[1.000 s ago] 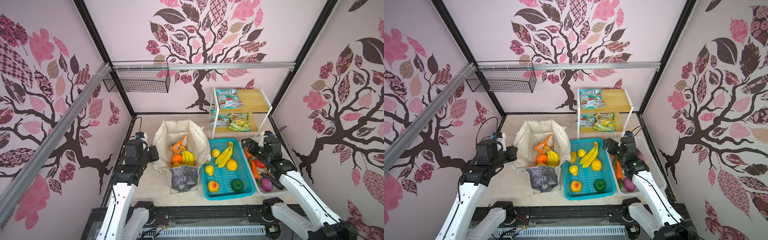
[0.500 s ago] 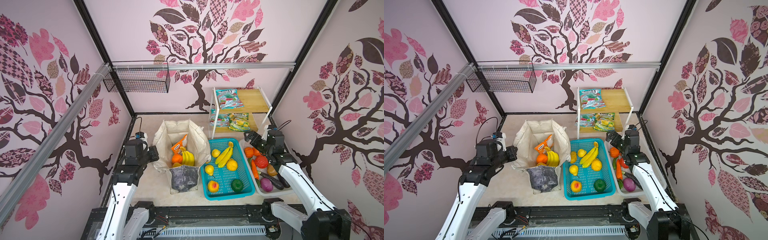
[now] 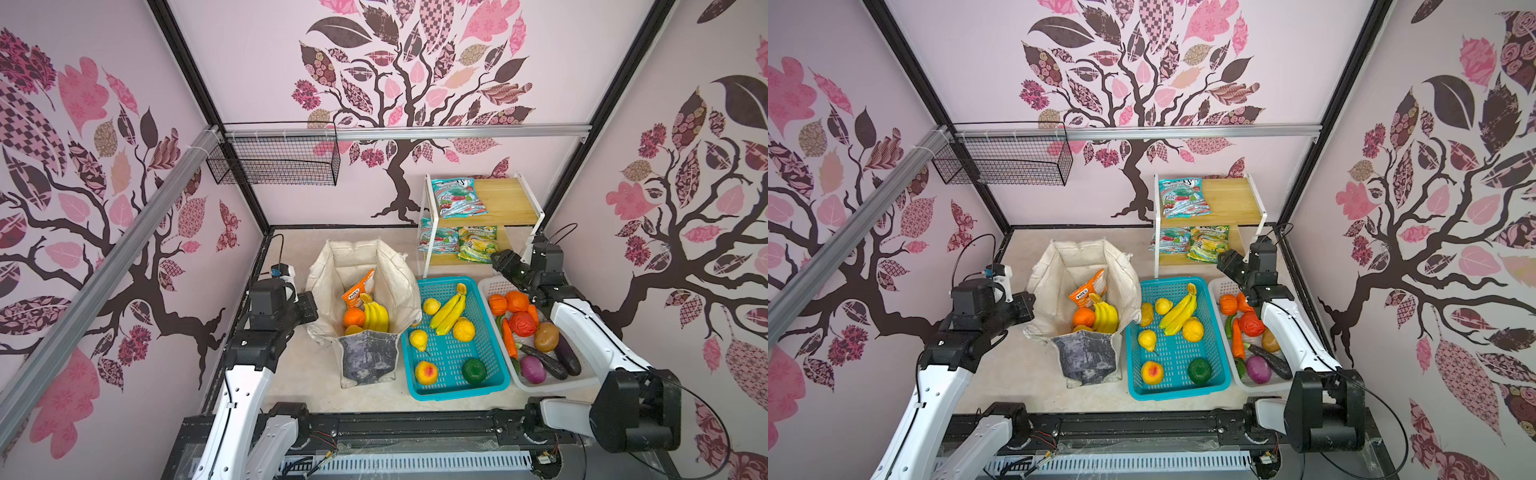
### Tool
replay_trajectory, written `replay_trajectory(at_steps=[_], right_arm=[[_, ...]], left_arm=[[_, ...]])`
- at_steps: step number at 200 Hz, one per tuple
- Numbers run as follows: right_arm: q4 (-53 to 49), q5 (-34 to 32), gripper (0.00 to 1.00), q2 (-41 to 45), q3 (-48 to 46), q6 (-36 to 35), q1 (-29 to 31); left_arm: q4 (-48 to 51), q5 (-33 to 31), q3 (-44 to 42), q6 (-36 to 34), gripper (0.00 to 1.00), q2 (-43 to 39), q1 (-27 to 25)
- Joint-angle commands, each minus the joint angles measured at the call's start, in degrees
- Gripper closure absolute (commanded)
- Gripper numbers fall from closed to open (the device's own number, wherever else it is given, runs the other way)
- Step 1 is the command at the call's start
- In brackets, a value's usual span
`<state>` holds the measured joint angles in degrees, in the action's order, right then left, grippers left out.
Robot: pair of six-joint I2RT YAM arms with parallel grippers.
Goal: Place the food into the grocery bag and tie it
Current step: 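Reach the right gripper under the shelf and grasp the green SPRING TEA candy bag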
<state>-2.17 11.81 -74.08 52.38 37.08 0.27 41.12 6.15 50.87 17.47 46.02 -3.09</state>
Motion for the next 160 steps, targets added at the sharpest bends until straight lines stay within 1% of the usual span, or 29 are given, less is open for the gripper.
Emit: replay_trajectory(at_steps=[1, 39, 91, 115, 128, 150, 160], right_arm=[[0.7, 0.5, 0.41, -2.8, 2.9, -1.5, -0.2], [1.0, -1.9, 0.45, -4.5, 3.2, -3.3, -0.3], [2.1, -2.0, 0.5, -6.5, 3.7, -3.4, -0.3], [5.3, -1.7, 0.57, -5.4, 1.4, -1.1, -0.3], [9.3, -1.6, 0.62, -4.2, -1.1, 1.1, -0.3], [14.2, -2.5, 0.63, -2.8, -4.3, 4.6, -0.3], [15.4, -2.4, 0.61, -2.7, -5.0, 5.8, -0.3]], left_arm=[[-1.6, 0.9, -1.3, -0.9, 1.0, 0.2, 0.3], [-1.6, 1.0, -1.3, -0.9, 1.0, 0.3, 0.5], [-1.6, 1.0, -1.3, -0.9, 1.0, 0.5, 0.7], [-1.7, 0.9, -1.3, -0.9, 1.0, 0.2, 0.7], [-1.6, 0.9, -1.3, -1.0, 1.0, 0.3, 0.8], [-1.6, 1.0, -1.2, -0.9, 1.0, 0.4, 0.8], [-1.6, 1.0, -1.3, -1.0, 1.0, 0.4, 0.9]])
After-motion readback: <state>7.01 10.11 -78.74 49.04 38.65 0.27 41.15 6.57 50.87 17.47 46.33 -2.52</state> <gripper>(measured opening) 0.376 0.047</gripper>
